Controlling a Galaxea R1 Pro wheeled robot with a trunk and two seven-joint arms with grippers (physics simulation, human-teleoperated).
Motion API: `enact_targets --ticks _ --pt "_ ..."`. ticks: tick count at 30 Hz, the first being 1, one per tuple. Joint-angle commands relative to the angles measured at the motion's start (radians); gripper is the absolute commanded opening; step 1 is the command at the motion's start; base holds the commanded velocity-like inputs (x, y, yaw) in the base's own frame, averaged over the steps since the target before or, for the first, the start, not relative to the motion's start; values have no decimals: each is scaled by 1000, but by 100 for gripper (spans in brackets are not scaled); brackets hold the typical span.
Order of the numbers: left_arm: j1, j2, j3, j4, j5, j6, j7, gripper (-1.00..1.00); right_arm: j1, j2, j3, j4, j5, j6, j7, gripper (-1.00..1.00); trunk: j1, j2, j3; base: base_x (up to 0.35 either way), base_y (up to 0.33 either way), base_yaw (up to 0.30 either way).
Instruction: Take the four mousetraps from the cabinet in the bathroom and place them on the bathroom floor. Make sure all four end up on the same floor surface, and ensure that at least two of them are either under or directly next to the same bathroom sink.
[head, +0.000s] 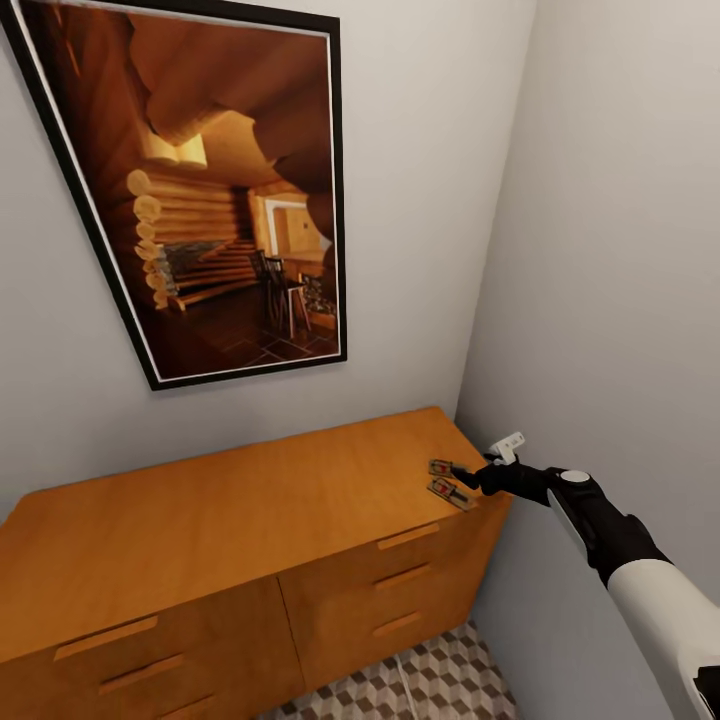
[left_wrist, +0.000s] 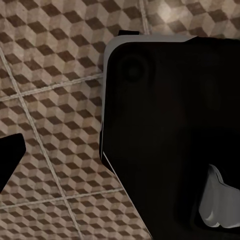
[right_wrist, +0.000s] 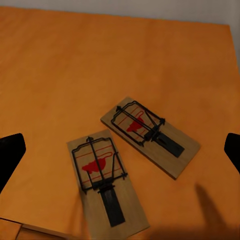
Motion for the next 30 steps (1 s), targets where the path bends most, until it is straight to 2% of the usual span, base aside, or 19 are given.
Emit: enact_targets --ticks 1,30 --pt "-2 -1 -8 4 7 -7 1 100 -1 -1 2 -2 2 5 2 100 1 -2 -3 0 0 0" --pt "-2 -1 -8 4 7 -7 1 100 -1 -1 2 -1 2 5 2 100 1 -2 -41 0 0 0"
